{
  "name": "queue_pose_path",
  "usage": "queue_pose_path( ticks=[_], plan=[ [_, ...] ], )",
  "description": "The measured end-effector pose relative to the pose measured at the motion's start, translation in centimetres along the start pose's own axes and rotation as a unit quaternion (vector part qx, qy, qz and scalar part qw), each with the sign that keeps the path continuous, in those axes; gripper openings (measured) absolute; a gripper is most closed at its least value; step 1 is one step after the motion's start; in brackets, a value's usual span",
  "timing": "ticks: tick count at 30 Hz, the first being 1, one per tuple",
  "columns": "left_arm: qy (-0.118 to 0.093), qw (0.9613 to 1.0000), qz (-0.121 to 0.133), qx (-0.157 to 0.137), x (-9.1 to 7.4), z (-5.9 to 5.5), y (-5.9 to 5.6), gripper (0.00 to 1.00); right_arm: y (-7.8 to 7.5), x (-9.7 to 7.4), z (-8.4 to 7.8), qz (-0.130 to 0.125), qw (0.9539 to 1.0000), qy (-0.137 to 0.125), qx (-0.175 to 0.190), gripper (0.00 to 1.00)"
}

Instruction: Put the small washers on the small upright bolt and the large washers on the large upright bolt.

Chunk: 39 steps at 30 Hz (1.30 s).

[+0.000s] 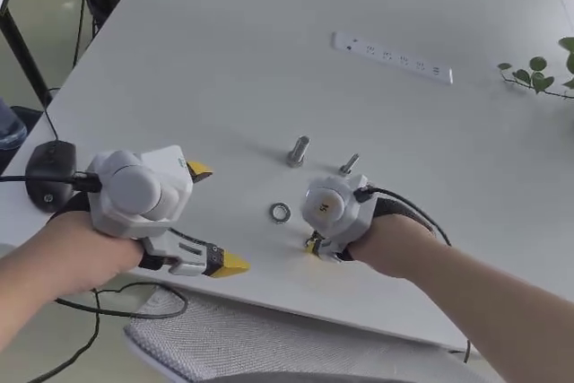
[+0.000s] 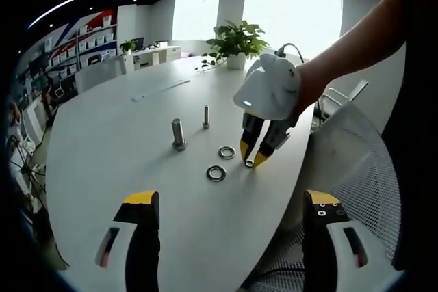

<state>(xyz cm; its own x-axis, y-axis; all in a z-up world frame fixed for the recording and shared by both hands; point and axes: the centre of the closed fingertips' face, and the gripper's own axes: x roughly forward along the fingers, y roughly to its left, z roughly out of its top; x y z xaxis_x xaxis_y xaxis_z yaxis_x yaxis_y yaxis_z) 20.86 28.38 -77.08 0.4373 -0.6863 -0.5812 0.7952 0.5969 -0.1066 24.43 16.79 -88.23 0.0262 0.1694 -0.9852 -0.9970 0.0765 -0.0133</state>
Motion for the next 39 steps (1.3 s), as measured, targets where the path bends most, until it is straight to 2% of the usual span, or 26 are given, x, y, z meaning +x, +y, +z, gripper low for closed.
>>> queue_pose_path(
  ticks=[3, 8, 11, 13, 15, 19, 21, 31, 39],
  plan=[
    [-0.001, 1.0, 0.001, 0.0, 0.1, 0.2, 0.1, 0.86, -0.1, 0.1, 0.0, 0.004, 0.9999, 0.009, 0.002, 0.15],
    [0.0, 1.0, 0.0, 0.005, 0.4, 0.5, 0.1, 0.85, -0.1, 0.0, -0.2, 0.004, 1.0, 0.006, 0.002, 0.14],
    [-0.005, 1.0, 0.001, 0.001, 0.4, 0.8, 0.1, 0.85, -0.1, 0.0, -0.3, -0.003, 0.9997, 0.012, -0.019, 0.13],
    [-0.004, 1.0, 0.001, 0.003, 0.4, 0.8, 0.2, 0.85, -0.1, 0.0, -0.2, 0.0, 0.9999, 0.012, -0.012, 0.13],
    [-0.003, 1.0, 0.002, 0.002, 0.4, 0.7, 0.3, 0.84, -0.4, 0.0, -0.2, 0.006, 1.0, 0.007, -0.003, 0.12],
    [-0.002, 1.0, 0.004, 0.002, 0.3, 0.7, 0.3, 0.83, -0.3, -0.2, -0.3, 0.026, 0.9992, -0.023, 0.019, 0.12],
    [-0.002, 1.0, 0.006, 0.002, 0.3, 0.8, 0.3, 0.83, -0.3, -0.2, -0.3, 0.028, 0.999, -0.028, 0.02, 0.12],
    [0.004, 0.9999, 0.013, -0.001, 0.0, 0.4, 0.7, 0.83, 0.0, -0.8, -0.5, 0.032, 0.9989, -0.031, 0.018, 0.12],
    [0.004, 0.9999, 0.016, 0.002, 0.0, 0.8, 0.8, 0.83, -1.6, -2.0, -2.3, 0.022, 0.9988, -0.031, 0.032, 0.12]
  ],
)
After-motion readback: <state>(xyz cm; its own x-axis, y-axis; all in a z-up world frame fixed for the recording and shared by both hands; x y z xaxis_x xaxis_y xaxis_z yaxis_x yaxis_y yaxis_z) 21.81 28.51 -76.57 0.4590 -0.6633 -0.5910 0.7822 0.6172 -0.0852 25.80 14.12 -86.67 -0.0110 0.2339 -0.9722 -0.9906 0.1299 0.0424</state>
